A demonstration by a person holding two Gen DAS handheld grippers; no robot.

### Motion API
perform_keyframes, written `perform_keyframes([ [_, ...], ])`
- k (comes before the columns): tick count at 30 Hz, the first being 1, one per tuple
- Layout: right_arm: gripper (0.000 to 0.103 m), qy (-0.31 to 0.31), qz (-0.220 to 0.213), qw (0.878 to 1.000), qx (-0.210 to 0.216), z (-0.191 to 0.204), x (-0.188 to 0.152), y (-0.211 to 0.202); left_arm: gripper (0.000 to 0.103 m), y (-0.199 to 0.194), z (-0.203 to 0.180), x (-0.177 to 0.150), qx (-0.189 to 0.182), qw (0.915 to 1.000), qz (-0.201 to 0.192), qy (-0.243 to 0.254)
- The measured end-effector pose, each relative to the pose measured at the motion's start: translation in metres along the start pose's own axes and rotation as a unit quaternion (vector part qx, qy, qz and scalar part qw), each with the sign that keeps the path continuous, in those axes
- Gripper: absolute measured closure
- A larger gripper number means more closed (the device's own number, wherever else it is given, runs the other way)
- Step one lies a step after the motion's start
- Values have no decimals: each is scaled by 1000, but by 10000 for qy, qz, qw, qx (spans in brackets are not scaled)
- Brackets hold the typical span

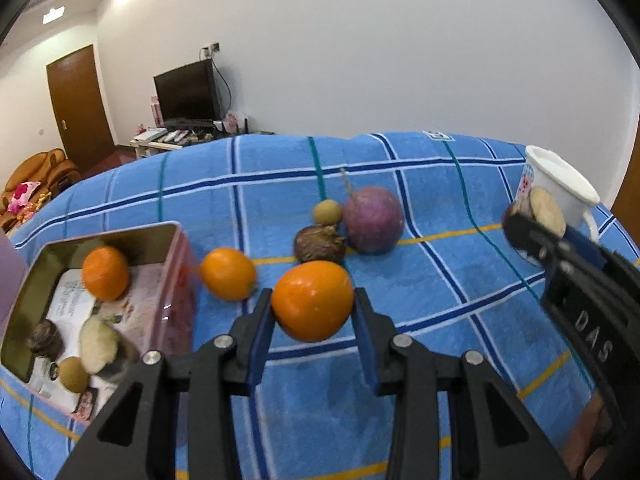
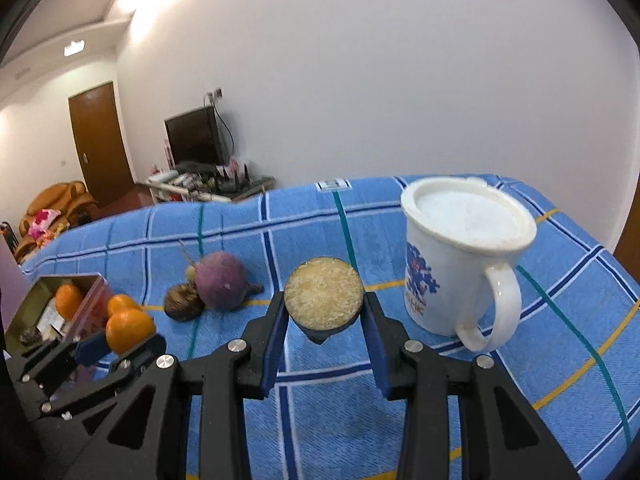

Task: Organize fruits
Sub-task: 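Carry the taro slice and orange over the tin box with both grippers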

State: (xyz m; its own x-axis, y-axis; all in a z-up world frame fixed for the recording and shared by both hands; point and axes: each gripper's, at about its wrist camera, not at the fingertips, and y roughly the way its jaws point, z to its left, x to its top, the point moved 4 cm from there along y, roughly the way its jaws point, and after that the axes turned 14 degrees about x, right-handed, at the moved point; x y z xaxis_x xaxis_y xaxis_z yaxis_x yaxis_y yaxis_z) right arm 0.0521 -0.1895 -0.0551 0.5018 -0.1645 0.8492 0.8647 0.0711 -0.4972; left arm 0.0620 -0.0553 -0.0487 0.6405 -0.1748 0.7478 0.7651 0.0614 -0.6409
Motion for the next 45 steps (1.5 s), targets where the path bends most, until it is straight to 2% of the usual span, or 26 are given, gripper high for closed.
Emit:
perform_keyframes([
  [8, 64, -435, -434, 9981, -91, 20, 2, -17, 63, -12, 14, -3, 252, 9994, -256, -5],
  [23, 64, -550, -651, 9959, -308, 41, -9, -40, 63, -25, 39, -18, 290, 9991, -305, -7],
  [31, 64, -545, -598, 9963, -285, 53, -20, -53, 63, -31, 50, -26, 109, 9996, -271, 14],
  [45, 64, -633, -489, 9962, -331, 77, -32, -62, 63, -54, 67, -30, -224, 9983, -534, 103],
])
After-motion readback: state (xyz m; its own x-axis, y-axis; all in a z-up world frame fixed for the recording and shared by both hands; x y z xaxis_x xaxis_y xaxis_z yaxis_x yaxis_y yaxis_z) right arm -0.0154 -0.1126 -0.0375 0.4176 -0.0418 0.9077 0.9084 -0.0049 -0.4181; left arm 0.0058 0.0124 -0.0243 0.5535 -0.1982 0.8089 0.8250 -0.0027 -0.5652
